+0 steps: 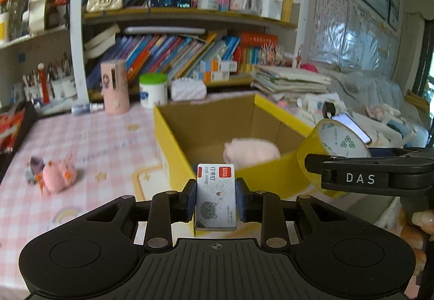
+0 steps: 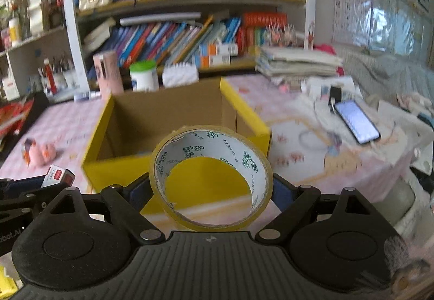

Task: Organize objects
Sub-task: 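Lower both tools into the yellow box and open both grippers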

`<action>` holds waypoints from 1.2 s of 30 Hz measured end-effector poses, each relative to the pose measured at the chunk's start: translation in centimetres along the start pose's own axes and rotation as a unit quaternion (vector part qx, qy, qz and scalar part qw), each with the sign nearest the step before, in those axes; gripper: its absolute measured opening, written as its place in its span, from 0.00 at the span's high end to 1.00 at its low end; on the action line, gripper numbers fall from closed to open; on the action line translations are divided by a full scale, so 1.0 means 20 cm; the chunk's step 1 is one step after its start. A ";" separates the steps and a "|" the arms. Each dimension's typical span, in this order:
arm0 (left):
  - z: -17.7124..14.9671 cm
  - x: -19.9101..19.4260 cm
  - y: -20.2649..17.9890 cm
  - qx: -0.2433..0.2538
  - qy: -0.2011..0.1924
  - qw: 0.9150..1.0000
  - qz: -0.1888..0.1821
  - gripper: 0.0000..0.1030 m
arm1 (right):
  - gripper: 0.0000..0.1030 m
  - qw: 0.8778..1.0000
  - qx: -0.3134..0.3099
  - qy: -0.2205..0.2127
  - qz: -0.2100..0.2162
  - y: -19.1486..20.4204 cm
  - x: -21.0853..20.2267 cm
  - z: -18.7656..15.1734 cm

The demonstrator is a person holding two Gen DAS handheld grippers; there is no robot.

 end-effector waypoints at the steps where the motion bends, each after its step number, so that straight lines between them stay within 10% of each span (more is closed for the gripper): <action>1: 0.03 0.02 -0.01 0.000 -0.003 1.000 0.002 0.73 | 0.15 1.000 -0.002 -0.006 0.002 -0.02 0.01 0.03; 36: 0.25 0.64 -0.15 -0.003 0.091 0.993 0.080 0.73 | 0.14 0.968 -0.203 0.081 0.123 0.11 0.86 0.57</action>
Point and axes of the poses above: each gripper's, at about its wrist camera, not at the fingertips, and x roughly the way its jaws point, y to its left, z to its top, the point moved 1 cm from there along x, roughly the way its jaws point, and after that the axes turned 8 degrees about y, right-handed, at the moved point
